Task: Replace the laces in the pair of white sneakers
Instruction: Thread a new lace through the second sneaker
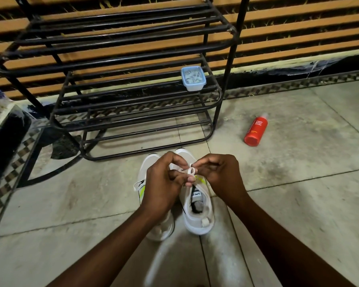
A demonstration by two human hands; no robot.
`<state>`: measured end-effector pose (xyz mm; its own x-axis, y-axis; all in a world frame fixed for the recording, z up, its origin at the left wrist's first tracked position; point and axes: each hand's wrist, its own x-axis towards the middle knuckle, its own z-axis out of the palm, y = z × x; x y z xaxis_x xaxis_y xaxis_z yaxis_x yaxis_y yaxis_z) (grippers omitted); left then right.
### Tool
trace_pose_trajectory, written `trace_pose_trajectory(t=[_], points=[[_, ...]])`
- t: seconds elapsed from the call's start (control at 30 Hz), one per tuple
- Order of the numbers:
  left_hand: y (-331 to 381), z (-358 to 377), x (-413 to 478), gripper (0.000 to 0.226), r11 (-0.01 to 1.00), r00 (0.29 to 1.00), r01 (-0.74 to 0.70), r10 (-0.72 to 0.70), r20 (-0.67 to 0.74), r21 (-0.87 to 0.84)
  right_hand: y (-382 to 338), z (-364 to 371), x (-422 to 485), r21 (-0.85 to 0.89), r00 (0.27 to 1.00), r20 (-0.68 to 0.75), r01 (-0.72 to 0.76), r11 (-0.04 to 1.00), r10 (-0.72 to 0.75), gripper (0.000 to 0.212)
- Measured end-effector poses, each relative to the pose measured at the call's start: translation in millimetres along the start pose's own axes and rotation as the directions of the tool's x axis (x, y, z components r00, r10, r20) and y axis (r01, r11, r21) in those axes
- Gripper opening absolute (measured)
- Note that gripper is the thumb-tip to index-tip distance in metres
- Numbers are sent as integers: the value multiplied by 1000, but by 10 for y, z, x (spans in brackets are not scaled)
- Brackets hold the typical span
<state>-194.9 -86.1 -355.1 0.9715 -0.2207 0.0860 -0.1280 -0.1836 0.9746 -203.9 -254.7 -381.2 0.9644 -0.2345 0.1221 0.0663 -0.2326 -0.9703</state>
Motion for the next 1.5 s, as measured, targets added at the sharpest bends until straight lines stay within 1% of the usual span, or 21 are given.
trace_pose_trajectory(t=[0.1, 0.17, 0.23, 0.33, 0.43, 0.5, 0.6, 0.67, 0.77, 0.87, 0.93, 0.97, 1.0, 1.07, 1.13, 1.17, 1.23, 1.33, 1.37, 1.43, 1.5], points=[[12, -1, 5, 47, 997, 998, -68, 68, -8, 30, -52, 1, -29, -59, 998, 19, 64, 996, -63, 25], [-1, -15, 28, 43, 993, 994, -104, 105, -21, 63, -96, 0, -53, -128, 985, 71, 167, 978, -159, 30], [-9, -21, 49, 33, 987, 990, -135, 138, -37, 83, -132, -4, -78, -196, 966, 99, 253, 947, -237, 26], [-16, -10, 57, 24, 980, 985, -156, 165, -60, 123, -194, -17, -100, -201, 966, 120, 249, 947, -228, 19], [-19, 0, 72, 22, 983, 988, -130, 139, -62, 133, -223, -12, -88, -185, 979, 121, 186, 965, -166, 5], [-2, 1, 83, 21, 982, 990, -122, 130, -52, 144, -224, -6, -73, -208, 982, 108, 173, 963, -153, 6], [10, -71, 127, 24, 960, 986, -152, 164, -32, 234, -182, -58, -51, -281, 977, 23, 211, 936, -213, 11], [-21, -181, 175, 24, 900, 976, -212, 217, 29, 381, -118, -159, -46, -302, 977, -26, 193, 933, -211, 14], [-92, -358, 247, 26, 737, 953, -304, 248, 177, 604, -14, -318, -70, -185, 997, -8, 79, 980, -81, 14], [-173, -464, 258, 25, 599, 943, -331, 189, 273, 729, 60, -390, -105, -111, 1000, 16, -22, 994, 24, 16], [-183, -475, 250, 23, 522, 946, -317, 119, 300, 792, 66, -413, -115, -65, 1000, 8, -27, 998, 27, 22], [-187, -475, 262, 25, 514, 951, -300, 97, 293, 804, 52, -423, -116, -24, 1000, 6, -23, 999, 23, 25], [-191, -477, 280, 28, 548, 963, -258, 75, 260, 796, 33, -428, -114, 25, 1000, 12, -26, 999, 26, 25], [-186, -456, 314, 30, 713, 992, -94, 10, 124, 695, -14, -428, -120, 113, 998, 54, -48, 992, 42, 20], [-168, -389, 335, 21, 891, 994, 110, -111, -22, 440, -75, -414, -126, 181, 990, 123, -85, 980, 63, 17], [-159, -333, 341, 20, 939, 976, 218, -207, -68, 266, -112, -407, -131, 213, 983, 166, -109, 971, 74, 16], [-141, -211, 369, 20, 933, 929, 360, -358, -99, 7, -201, -396, -131, 265, 966, 245, -152, 952, 86, 13], [-99, -27, 431, 22, 883, 895, 428, -443, -43, -193, -305, -334, -100, 298, 942, 326, -175, 939, 72, 10], [-78, 21, 441, 21, 872, 896, 431, -444, -5, -233, -323, -303, -77, 297, 946, 317, -163, 941, 64, 10], [-37, 102, 442, 18, 890, 915, 402, -398, 64, -217, -340, -249, -8, 260, 974, 222, -93, 961, 34, 10], [-19, 158, 428, 17, 899, 922, 384, -363, 132, -209, -326, -227, 69, 109, 994, 99, 41, 993, -52, 16]])
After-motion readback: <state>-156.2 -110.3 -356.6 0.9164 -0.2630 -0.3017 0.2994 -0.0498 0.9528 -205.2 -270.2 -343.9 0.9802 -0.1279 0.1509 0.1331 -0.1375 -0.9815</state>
